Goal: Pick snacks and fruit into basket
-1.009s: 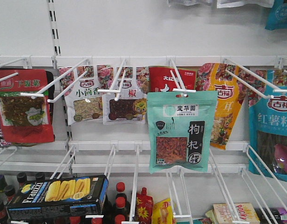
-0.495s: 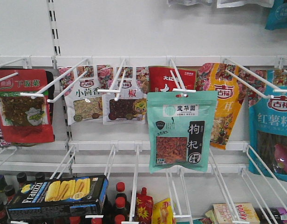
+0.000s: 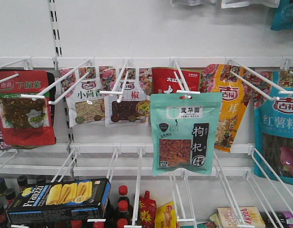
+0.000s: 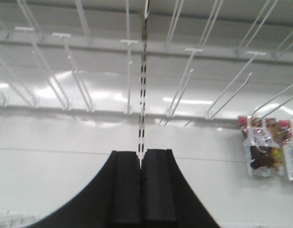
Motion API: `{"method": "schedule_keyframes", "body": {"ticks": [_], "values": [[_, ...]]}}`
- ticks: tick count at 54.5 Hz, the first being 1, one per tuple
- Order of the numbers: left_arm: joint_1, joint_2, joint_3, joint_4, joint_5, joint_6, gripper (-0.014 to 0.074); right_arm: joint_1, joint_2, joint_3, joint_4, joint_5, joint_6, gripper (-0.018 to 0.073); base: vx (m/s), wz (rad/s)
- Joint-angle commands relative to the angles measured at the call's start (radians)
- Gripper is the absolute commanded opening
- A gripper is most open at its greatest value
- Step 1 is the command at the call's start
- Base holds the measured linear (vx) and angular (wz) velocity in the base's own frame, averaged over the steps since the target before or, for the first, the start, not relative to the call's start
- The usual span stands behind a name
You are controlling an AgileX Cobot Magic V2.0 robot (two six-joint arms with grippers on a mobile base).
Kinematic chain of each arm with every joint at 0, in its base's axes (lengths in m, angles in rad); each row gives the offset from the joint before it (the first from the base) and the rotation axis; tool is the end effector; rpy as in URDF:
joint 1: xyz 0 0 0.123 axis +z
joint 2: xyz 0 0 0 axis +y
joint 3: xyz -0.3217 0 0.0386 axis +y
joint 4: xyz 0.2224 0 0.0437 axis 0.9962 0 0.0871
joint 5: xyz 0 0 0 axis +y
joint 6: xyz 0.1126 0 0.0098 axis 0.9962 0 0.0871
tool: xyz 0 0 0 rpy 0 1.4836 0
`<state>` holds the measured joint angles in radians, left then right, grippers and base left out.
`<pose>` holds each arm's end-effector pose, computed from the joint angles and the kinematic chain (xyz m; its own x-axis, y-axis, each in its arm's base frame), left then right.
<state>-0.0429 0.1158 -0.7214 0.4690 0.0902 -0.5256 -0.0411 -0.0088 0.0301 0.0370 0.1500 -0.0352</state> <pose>-0.0644 0.0074 0.4259 0.5727 -0.0828 -0.8156 0.0430 0.9966 -0.0710 0.0139 0.0001 0.1882 -0.0838 0.0048 -0.9965 0.0357 0.9994 0.0018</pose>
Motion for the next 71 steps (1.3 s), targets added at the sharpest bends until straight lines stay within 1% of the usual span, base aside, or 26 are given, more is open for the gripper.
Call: {"method": "schedule_keyframes", "body": {"ticks": [1,8,18,37,41,47,54,61,64,67,69,71], "values": [[-0.006,0.053,-0.054,-0.013,0.062,-0.010,0.0002,0.000,-0.011,0.012,-0.009,-0.084,-0.009,-0.0008,0.00,0.00],[-0.006,0.081,-0.062,-0.038,0.118,-0.009,0.0002,0.000,-0.011,0.012,-0.009,-0.084,-0.009,-0.0008,0.00,0.00],[-0.006,0.141,-0.062,-0.099,0.194,-0.005,0.0002,0.000,-0.011,0.012,-0.009,-0.084,-0.009,-0.0008,0.00,0.00],[-0.006,0.254,-0.062,-0.214,0.189,-0.005,0.0002,0.000,-0.011,0.012,-0.009,-0.084,-0.009,-0.0008,0.00,0.00],[-0.006,0.268,-0.062,-0.225,0.189,-0.005,0.0002,0.000,-0.011,0.012,-0.009,-0.084,-0.009,-0.0008,0.00,0.00],[-0.006,0.277,-0.062,-0.260,0.192,-0.005,0.0002,0.000,-0.011,0.012,-0.009,-0.084,-0.009,-0.0008,0.00,0.00],[-0.006,0.277,-0.062,-0.273,0.213,-0.004,0.0002,0.000,-0.011,0.012,-0.009,-0.084,-0.009,-0.0008,0.00,0.00],[-0.006,0.277,-0.062,-0.327,0.248,-0.003,0.0002,0.000,-0.011,0.012,-0.009,-0.084,-0.009,-0.0008,0.00,0.00],[-0.006,0.277,-0.062,-0.358,0.260,0.022,0.0002,0.000,-0.011,0.012,-0.009,-0.084,-0.009,-0.0008,0.00,0.00],[-0.006,0.277,-0.062,-0.393,0.261,0.073,0.0002,0.000,-0.011,0.012,-0.009,-0.084,-0.009,-0.0008,0.00,0.00],[-0.006,0.277,-0.062,-0.440,0.255,0.133,0.0002,0.000,-0.011,0.012,-0.009,-0.084,-0.009,-0.0008,0.00,0.00],[-0.006,0.277,-0.062,-0.513,0.245,0.213,0.0002,0.000,-0.011,0.012,-0.009,-0.084,-0.009,-0.0008,0.00,0.00]]}}
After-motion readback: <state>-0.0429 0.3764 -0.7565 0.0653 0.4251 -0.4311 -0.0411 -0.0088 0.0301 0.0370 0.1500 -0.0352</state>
